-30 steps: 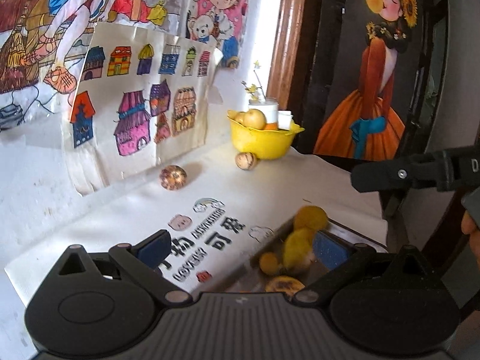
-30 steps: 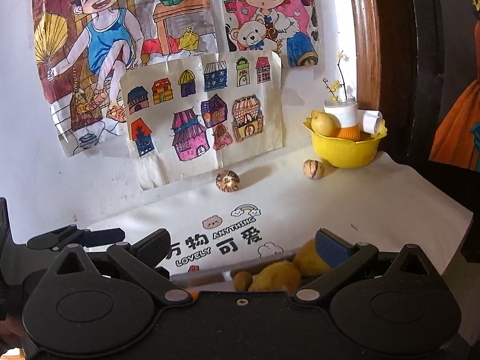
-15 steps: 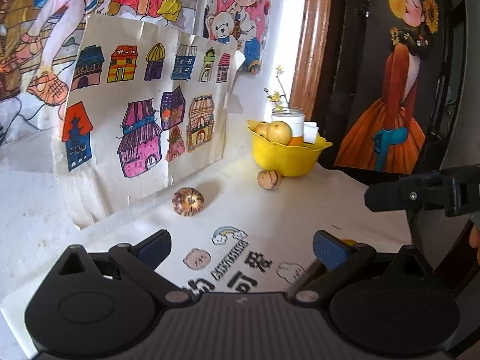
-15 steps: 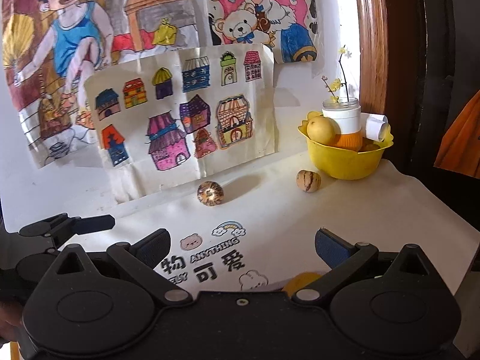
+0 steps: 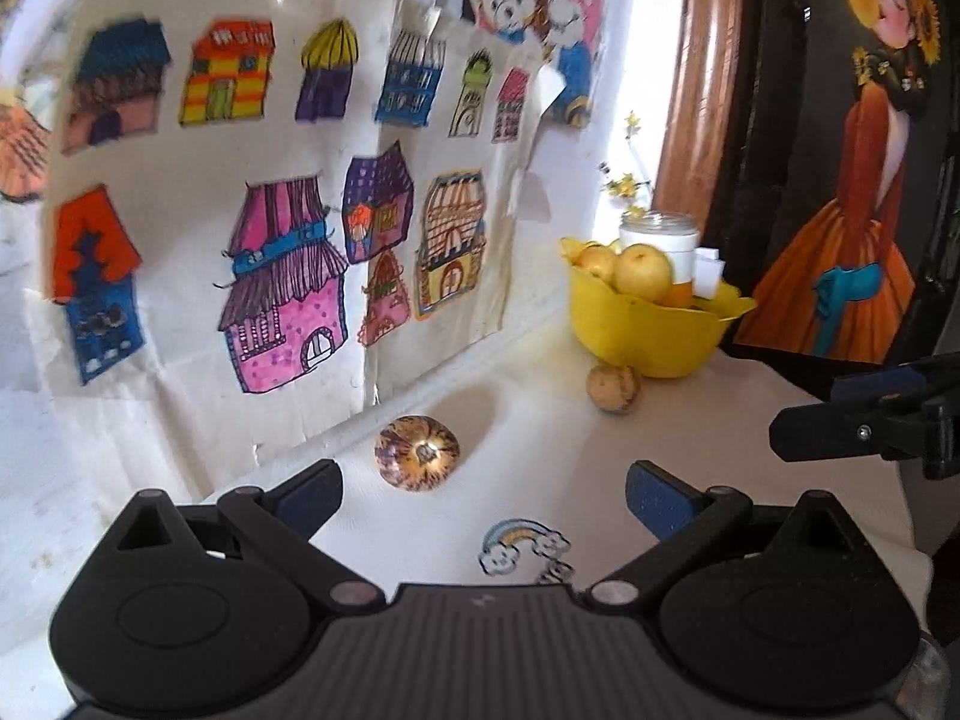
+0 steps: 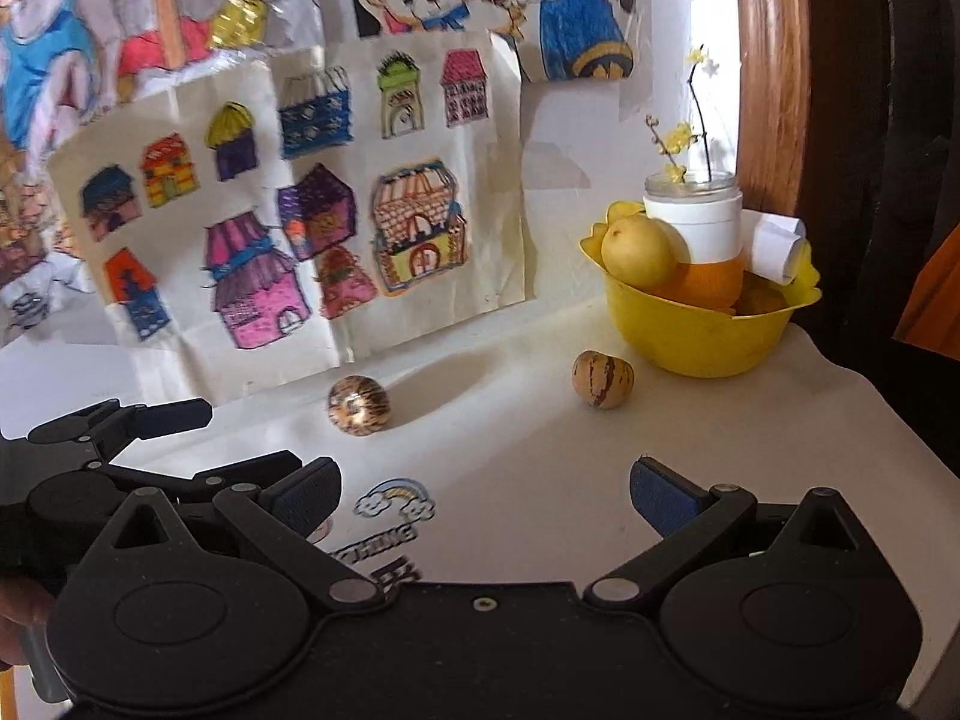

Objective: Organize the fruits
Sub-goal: 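Move the left tool to the purple-striped round fruit while the right tool approaches the striped oval fruit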

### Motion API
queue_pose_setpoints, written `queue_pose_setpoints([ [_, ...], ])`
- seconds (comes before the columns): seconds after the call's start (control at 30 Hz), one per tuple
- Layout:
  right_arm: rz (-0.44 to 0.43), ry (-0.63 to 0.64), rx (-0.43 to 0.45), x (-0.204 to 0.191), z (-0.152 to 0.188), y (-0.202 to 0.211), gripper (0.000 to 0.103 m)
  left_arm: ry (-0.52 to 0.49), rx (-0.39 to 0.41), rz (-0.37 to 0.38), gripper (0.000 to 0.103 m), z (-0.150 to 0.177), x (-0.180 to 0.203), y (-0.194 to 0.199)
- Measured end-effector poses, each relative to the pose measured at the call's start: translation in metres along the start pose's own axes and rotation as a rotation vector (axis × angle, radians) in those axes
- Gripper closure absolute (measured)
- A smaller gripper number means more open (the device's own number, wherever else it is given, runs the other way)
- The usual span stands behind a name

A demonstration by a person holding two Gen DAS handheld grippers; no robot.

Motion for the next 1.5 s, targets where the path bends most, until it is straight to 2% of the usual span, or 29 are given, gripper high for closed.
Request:
queue_pose_setpoints([
  [0.37, -0.006, 0.008, -0.076, 0.025, -0.017, -0.091, 0.001, 0.006, -0.055, -0.056, 0.001, 0.001, -0.021, -0.084],
  [0.67, -0.010, -0.023, -0.108, 0.040, -0.019, -0.129, 0.001, 0.008, -0.081, -0.080, 0.001, 0.003, -0.026, -0.121],
  [0.83, -0.011, -0.032, -0.109, 0.042, -0.021, -0.135, 0.001, 0.021, -0.111, -0.092, 0.017, 0.008, -0.028, -0.135],
  [0.9, -0.013, -0.031, -0.109, 0.041, -0.022, -0.136, 0.001, 0.021, -0.124, -0.088, 0.028, 0.011, -0.029, -0.140],
  [1.03, -0.014, -0.031, -0.108, 0.040, -0.022, -0.137, 0.001, 0.018, -0.138, -0.086, 0.044, 0.015, -0.029, -0.145],
  [1.3, 0.000, -0.034, -0.120, 0.043, -0.021, -0.151, 0.001, -0.005, -0.127, -0.087, 0.046, 0.016, -0.026, -0.143],
  [1.5, 0.063, -0.056, -0.110, 0.055, -0.029, -0.172, 0.001, -0.002, -0.123, -0.082, 0.046, 0.018, -0.026, -0.138],
])
Point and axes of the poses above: each gripper's, at about its wrist camera, not at the fingertips, and y roughly against the way its jaws point, x to its right, z to its underside, the point moved 10 cm from there along -y, roughly the way its jaws point, and after that the axes turned 10 degrees about -y, right-handed, at the moved point
